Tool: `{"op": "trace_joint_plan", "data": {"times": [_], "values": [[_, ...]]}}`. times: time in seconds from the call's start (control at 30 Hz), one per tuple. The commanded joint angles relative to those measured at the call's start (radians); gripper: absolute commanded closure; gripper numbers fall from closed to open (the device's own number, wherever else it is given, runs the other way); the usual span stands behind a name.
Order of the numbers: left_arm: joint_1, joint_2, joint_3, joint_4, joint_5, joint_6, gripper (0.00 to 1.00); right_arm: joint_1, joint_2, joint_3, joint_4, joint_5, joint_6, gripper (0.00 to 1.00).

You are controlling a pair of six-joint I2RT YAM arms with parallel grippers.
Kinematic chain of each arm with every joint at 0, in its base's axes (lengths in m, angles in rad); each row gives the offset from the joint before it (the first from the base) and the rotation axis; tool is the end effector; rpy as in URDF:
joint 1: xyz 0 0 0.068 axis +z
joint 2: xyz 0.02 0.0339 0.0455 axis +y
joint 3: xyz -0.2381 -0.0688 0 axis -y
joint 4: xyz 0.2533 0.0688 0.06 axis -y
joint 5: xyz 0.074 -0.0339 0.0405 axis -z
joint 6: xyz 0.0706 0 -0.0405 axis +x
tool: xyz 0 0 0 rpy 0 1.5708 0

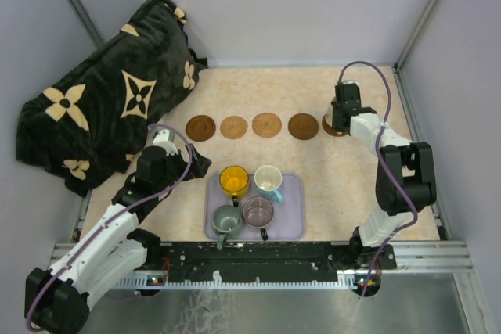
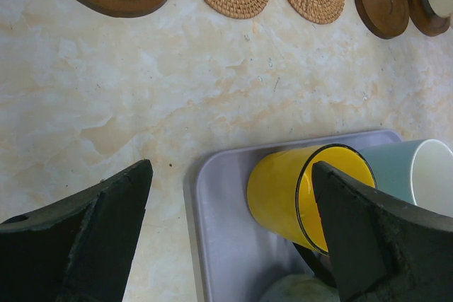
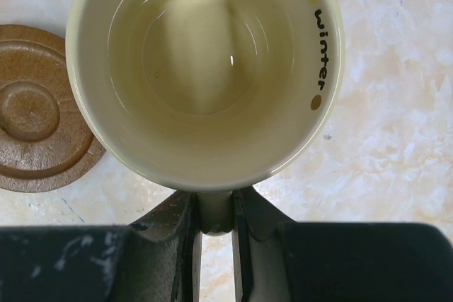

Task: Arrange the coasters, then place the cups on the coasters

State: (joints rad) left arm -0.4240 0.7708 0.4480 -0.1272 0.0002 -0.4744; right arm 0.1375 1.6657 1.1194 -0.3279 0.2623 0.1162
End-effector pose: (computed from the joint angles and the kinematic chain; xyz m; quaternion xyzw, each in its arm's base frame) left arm 0.2175 -0.0982 0.1930 -0.0213 0.8468 -0.2309 0.4788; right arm 0.3803 0.0341 0.1611 0.0347 0.9323 -0.0791 0.3512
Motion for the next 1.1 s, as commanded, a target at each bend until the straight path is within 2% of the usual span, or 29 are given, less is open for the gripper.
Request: {"op": "trace_joint_plan", "data": {"times": [0.0, 0.47, 1.07], "values": [[-0.007, -0.004, -0.007, 0.016, 0.000, 0.004, 0.00, 0.008, -0.021, 0.012, 0.110, 0.003, 0.007, 1.00], [-0.006, -0.002, -0.008, 0.015, 0.000, 0.006, 0.00, 0.008, 0.038, 0.011, 0.127, 0.026, 0.004, 1.00], [-0.007, -0.006, -0.020, 0.016, 0.003, 0.007, 0.00, 0.002, 0.031, 0.010, 0.146, 0.054, 0.019, 1.00]]}}
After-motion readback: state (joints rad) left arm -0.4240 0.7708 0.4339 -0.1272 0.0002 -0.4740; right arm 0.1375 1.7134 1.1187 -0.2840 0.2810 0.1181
